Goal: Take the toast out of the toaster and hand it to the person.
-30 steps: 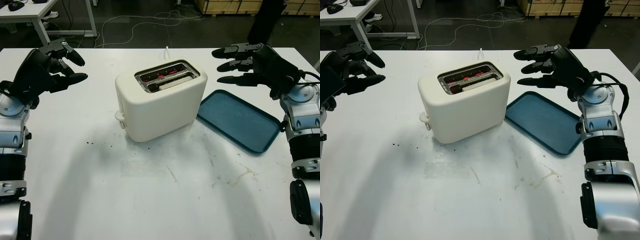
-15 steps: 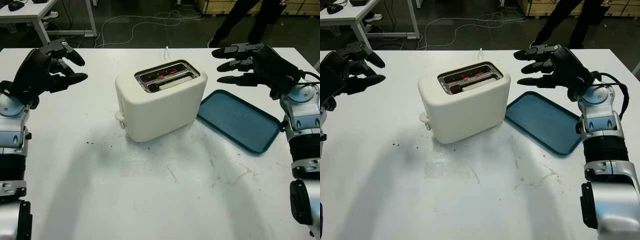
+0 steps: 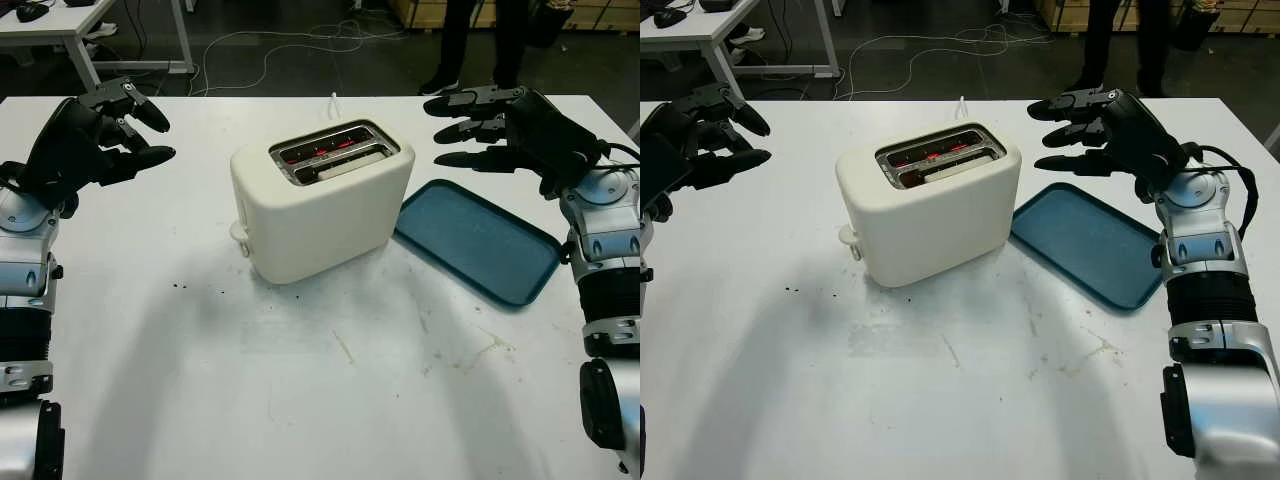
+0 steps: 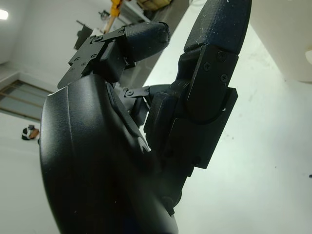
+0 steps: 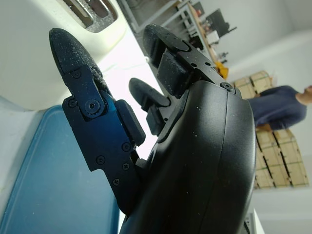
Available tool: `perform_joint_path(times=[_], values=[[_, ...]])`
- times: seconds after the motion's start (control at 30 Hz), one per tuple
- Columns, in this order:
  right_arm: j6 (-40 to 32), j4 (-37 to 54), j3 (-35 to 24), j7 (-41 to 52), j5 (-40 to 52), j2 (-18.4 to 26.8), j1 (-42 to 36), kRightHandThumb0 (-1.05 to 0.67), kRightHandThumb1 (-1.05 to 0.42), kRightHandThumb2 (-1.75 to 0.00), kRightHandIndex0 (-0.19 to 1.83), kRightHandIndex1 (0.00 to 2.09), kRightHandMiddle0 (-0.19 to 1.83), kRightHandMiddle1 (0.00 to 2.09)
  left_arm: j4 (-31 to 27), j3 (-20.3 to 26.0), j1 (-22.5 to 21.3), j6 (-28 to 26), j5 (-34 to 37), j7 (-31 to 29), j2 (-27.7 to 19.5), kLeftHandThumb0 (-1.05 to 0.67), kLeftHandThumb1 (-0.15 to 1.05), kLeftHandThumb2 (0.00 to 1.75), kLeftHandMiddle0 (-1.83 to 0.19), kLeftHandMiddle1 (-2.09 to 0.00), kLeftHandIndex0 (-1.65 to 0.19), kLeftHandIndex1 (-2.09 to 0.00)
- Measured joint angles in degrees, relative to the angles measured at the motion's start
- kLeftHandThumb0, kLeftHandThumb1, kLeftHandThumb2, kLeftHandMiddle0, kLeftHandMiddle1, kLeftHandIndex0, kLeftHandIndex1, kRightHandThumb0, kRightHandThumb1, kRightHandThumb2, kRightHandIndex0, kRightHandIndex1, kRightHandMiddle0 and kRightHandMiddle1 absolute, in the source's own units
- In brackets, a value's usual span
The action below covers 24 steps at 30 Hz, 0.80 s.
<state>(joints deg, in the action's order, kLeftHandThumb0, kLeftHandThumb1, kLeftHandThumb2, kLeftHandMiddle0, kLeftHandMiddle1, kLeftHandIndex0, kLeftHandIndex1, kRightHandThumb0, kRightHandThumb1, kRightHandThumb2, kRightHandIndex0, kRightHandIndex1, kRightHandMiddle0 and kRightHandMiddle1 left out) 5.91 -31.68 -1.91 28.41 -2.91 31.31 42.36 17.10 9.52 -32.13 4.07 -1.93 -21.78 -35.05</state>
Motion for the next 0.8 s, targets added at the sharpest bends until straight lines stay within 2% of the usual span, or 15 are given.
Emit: perform_joint_path(times=[0.8], values=[[-0.1, 0.0, 0.0, 0.0, 0.1, 0.0, 0.0, -0.68, -0.71, 0.0, 0.52, 0.61, 0.74, 0.0, 0.0, 0.0, 0.0, 0.0, 0.1, 0.0, 0.0, -1.05, 0.92, 0.05, -0.49, -1.54, -0.4, -1.47]])
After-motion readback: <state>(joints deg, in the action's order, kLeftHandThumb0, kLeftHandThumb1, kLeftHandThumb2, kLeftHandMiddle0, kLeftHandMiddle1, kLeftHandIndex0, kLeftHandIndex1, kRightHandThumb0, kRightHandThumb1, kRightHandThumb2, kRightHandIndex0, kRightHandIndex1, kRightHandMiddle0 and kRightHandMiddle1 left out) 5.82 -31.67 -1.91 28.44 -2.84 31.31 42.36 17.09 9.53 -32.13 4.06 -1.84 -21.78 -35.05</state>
